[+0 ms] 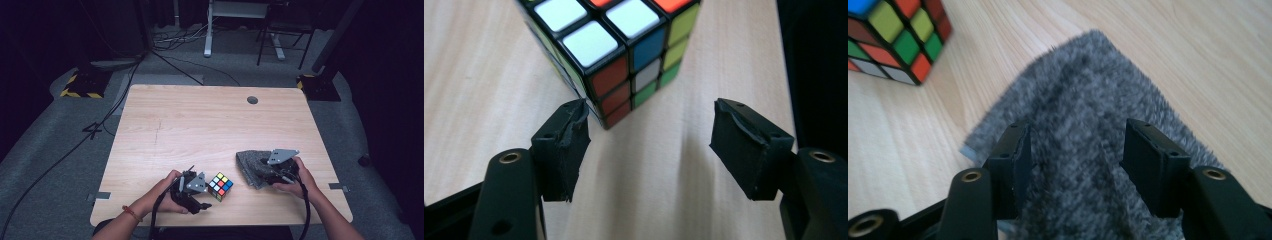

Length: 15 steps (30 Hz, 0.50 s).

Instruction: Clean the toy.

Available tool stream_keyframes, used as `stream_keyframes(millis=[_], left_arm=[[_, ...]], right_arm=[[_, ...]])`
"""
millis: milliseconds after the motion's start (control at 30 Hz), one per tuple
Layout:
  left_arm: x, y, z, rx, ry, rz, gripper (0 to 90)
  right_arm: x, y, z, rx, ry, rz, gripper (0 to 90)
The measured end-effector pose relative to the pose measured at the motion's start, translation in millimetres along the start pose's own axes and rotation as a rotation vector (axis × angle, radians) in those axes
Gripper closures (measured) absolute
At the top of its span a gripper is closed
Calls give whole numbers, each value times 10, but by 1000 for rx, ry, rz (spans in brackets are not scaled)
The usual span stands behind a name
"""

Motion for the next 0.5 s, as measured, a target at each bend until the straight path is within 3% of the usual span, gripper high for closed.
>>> stream_keyframes(millis=[267,333,500], left_arm=[[41,36,-84,-27,7,1,323],[35,42,-56,-20,6,4,303],[7,19,133,28,-46,-36,223]], right_arm=[[-99,132,-35,27,29,49,471],[-103,129,-33,33,35,49,506],[-139,125,-7,83,57,39,601]])
Point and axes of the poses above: each handheld gripper's, and its own axes: y roughly forward along the jaws, x roughly out of its top, z roughly to its left, the point moved 3 cm from there along y, roughly forward along the jaws, and after that the axes turned 4 degrees about -z, right-handed, at the moved point
